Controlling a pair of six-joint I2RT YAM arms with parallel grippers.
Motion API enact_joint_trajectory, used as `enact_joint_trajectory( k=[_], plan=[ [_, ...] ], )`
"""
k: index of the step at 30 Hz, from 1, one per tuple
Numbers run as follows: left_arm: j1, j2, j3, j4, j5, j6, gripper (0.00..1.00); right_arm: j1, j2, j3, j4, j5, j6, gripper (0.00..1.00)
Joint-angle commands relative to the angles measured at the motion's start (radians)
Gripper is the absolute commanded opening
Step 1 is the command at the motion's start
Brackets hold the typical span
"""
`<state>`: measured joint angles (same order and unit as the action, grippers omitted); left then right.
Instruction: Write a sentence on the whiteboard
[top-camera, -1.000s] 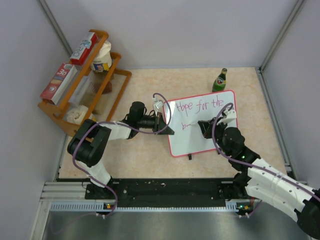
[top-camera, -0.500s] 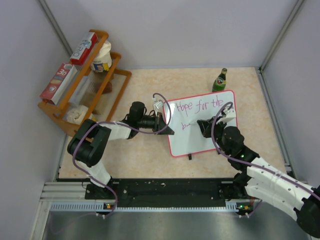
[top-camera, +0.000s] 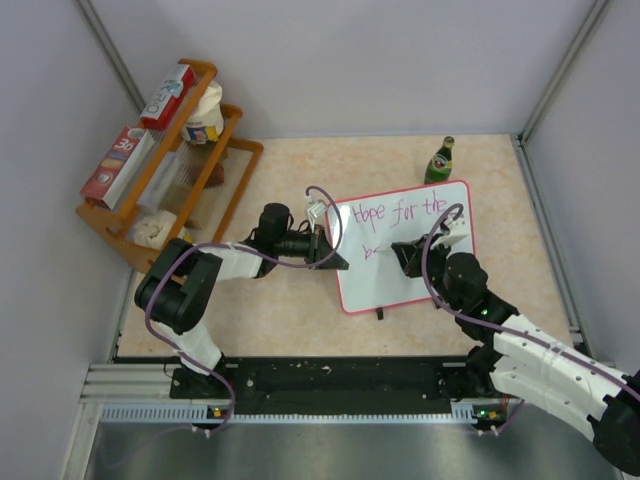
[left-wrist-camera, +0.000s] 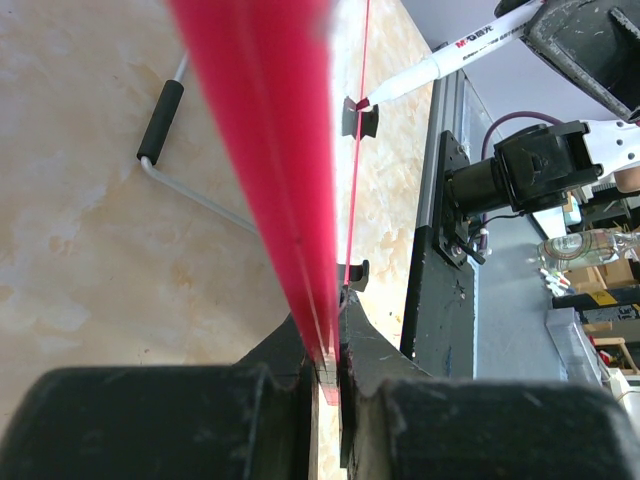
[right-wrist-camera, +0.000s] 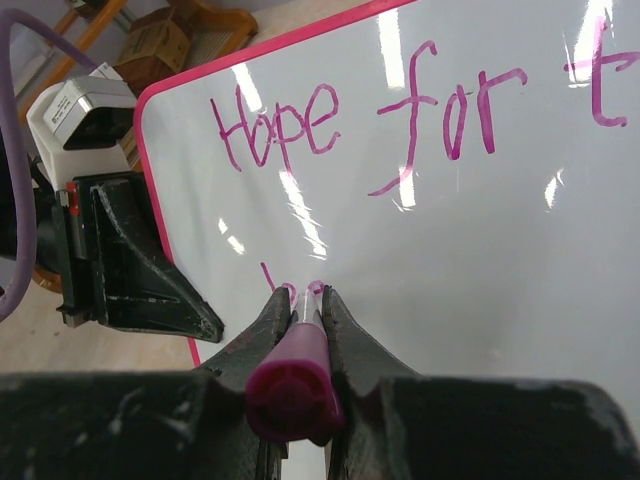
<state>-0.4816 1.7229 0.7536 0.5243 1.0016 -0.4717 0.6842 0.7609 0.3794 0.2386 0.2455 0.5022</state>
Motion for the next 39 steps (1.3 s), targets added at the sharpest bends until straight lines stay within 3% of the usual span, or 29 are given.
enact_joint_trajectory(
  k=[1, 25, 39],
  plan=[
    [-0.041, 0.015, -0.033, -0.116, 0.006, 0.157, 0.00, -0.008, -0.012, -0.023, -0.035, -0.009, 0.001, 0.00],
    [-0.043, 0.015, -0.034, -0.118, 0.003, 0.159, 0.00, -0.008, -0.075, -0.016, -0.116, 0.098, -0.008, 0.00],
    [-0.043, 0.014, -0.036, -0.121, 0.002, 0.160, 0.00, -0.008, -0.130, 0.067, -0.084, 0.015, 0.004, 0.00]
  ],
)
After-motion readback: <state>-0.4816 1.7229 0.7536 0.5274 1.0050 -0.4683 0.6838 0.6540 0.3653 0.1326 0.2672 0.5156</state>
